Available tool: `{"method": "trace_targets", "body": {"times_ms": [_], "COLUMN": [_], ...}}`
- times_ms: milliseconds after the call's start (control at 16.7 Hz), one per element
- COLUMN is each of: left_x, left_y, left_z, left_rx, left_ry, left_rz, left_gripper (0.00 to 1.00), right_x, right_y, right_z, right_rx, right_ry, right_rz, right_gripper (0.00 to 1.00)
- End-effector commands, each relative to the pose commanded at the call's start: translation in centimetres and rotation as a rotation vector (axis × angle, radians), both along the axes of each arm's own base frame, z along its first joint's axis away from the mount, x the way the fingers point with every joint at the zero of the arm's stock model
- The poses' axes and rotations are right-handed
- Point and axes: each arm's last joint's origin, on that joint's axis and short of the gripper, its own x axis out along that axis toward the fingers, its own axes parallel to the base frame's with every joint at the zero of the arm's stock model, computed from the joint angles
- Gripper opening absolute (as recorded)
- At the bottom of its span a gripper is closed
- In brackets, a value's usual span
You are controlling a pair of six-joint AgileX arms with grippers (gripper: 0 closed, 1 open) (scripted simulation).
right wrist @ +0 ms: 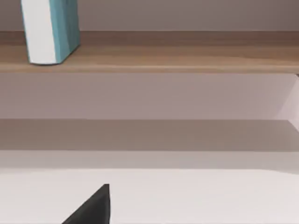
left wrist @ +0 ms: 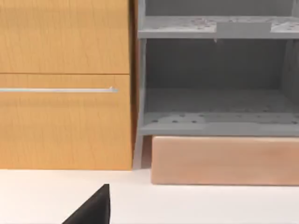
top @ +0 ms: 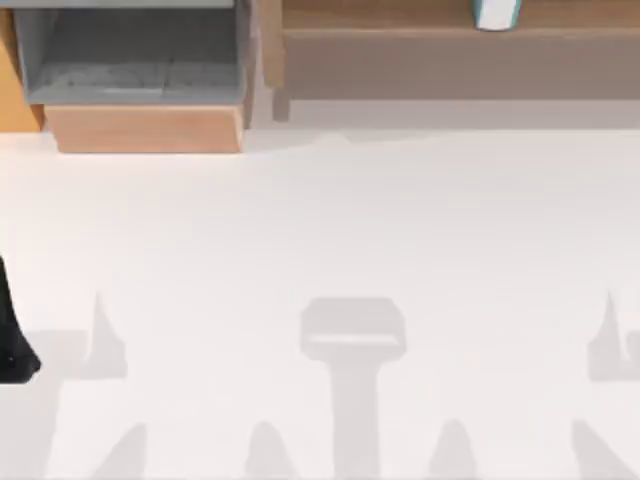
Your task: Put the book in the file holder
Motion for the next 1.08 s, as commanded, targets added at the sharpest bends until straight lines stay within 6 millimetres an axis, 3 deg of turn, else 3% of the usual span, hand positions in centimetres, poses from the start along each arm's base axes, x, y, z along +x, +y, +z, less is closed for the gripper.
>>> {"method": "trace_targets", "body": {"times_ms": [300,600,840,1080], "left_x": [0.1,1.6,6.0,13.4], "left_y": [-0.2,-1.2,-3.6,-9.1], "left_z": [1.4,7.9,14.9,20.4], "left_rx": [0.0,-0.002,-0.005,-0.005], "left_ry": [-0.003,-0.009,-0.009,-0.003], "left_rz": [-0.001,-0.012,-0.024,-0.038], "left_gripper": [1.0,1.0,1.0,1.0], "right_x": [0.0,0.0,0.0,0.0], "right_y": [0.0,0.0,0.0,0.0], "right_z": [0.0,0.0,0.0,0.0], "right_rx": [0.0,0.0,0.0,0.0], "right_ry": [0.0,0.0,0.0,0.0], "right_rz": [0.0,0.0,0.0,0.0], "right_gripper": [1.0,1.0,1.0,1.0]}}
